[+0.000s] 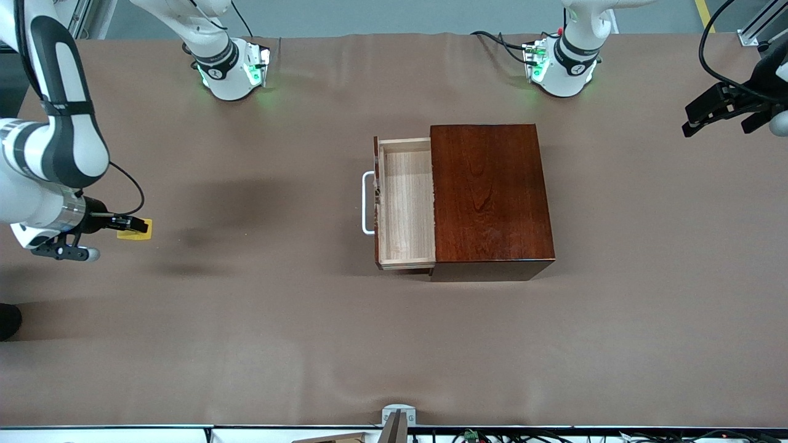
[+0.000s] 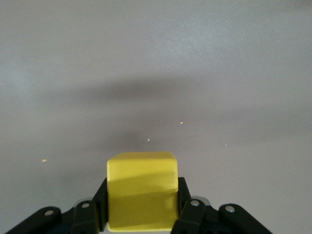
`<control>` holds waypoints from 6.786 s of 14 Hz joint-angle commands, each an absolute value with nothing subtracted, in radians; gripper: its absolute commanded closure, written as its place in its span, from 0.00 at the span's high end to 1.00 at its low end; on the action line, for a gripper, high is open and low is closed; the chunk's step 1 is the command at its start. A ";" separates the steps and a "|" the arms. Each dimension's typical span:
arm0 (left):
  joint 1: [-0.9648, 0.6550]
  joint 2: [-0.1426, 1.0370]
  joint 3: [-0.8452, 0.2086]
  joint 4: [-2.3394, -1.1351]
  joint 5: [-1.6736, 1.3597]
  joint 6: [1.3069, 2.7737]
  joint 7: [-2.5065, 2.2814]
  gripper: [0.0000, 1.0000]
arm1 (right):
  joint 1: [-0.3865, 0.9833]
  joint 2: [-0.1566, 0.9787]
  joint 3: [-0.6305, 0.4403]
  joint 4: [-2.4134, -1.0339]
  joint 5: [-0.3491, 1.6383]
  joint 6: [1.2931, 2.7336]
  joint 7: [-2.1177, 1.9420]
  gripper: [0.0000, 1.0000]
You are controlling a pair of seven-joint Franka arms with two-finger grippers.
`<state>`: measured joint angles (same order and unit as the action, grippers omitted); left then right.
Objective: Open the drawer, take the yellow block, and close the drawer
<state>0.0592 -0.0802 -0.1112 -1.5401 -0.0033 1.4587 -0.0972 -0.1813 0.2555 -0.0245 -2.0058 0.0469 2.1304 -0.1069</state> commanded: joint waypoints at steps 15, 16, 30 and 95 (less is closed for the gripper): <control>-0.032 0.181 -0.452 -1.365 -0.005 1.476 -0.518 1.00 | -0.202 0.314 -0.012 -2.361 0.015 2.736 -0.120 0.00; -0.084 0.214 -0.453 -1.347 -0.003 1.497 -0.576 1.00 | -0.201 0.331 -0.012 -2.371 0.015 2.773 -0.117 0.00; -0.880 0.767 -0.100 -1.137 0.020 2.196 -1.463 1.00 | -0.192 0.201 -0.006 -2.304 0.017 2.548 -0.107 1.00; -0.261 0.060 0.169 -1.304 0.104 1.261 -0.283 1.00 | 0.043 -0.032 -0.129 -1.493 0.011 1.399 -0.049 1.00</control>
